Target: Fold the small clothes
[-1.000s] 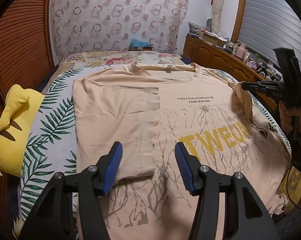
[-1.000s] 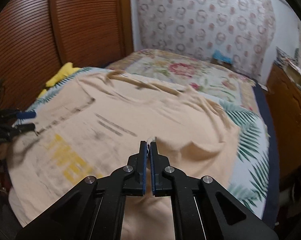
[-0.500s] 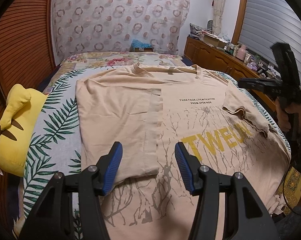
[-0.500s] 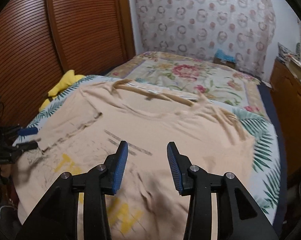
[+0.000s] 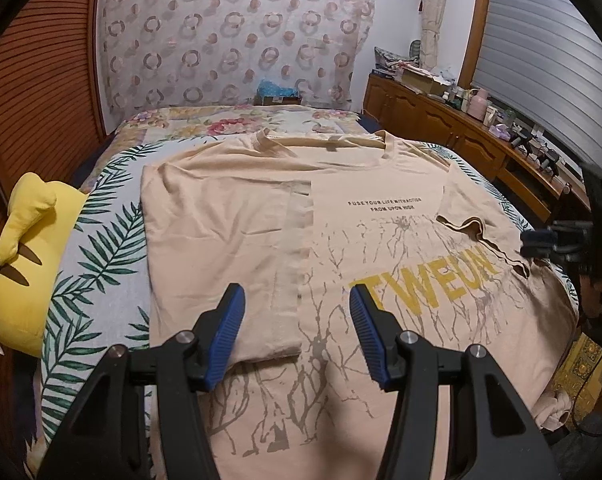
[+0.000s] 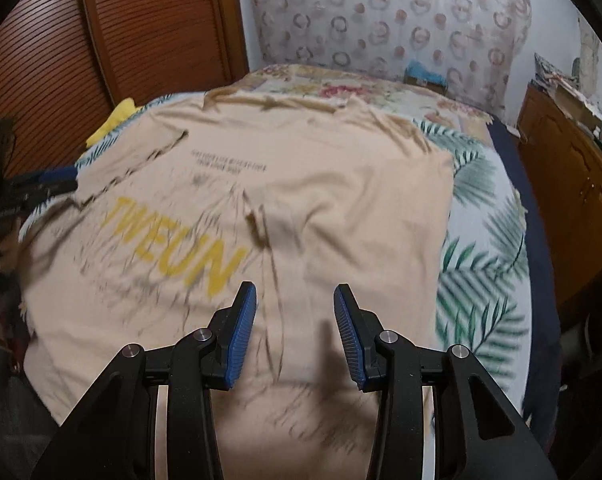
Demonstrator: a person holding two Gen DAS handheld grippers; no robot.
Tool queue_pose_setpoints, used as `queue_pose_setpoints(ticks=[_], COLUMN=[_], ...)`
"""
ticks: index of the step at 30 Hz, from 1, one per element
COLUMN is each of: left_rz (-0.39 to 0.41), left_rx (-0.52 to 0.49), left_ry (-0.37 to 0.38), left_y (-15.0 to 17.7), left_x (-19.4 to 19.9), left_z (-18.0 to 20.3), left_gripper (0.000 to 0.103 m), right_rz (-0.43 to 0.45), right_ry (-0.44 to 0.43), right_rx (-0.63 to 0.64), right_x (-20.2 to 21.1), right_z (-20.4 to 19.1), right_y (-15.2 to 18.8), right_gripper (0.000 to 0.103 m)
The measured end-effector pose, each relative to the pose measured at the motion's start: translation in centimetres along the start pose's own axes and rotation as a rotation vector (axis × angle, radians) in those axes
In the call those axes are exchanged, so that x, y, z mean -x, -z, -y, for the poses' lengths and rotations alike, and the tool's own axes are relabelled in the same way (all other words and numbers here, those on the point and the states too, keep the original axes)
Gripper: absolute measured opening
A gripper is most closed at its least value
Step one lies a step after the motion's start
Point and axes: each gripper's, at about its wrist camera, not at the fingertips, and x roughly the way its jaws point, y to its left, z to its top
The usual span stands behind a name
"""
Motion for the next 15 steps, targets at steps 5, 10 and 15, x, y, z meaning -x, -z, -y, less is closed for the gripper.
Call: queue_pose_setpoints(ticks=[5,10,15], left_rz=[0.0,-0.002,-0.001], left_rx=[0.001,0.003,0.002], left_ry=[-0.002,-0.002,-0.004], left_y=[-0.1,-0.1,-0.1], left_x=[0.1,0.1,0.1], left_z=[0.0,0.0,-0.1], left_gripper=[0.054,0.054,0.054], right_rz=[-0.028,-0.047,-0.047], right_ry=[0.004,0.074,0.077], right_rx=[0.019,0.073,0.111], right_x=[-0.5,-1.0,-0.6], right_z=[-1.2,-1.5,-1.6], right_y=[1.5,2.1,2.2], right_gripper=[0.038,0.019,0.002])
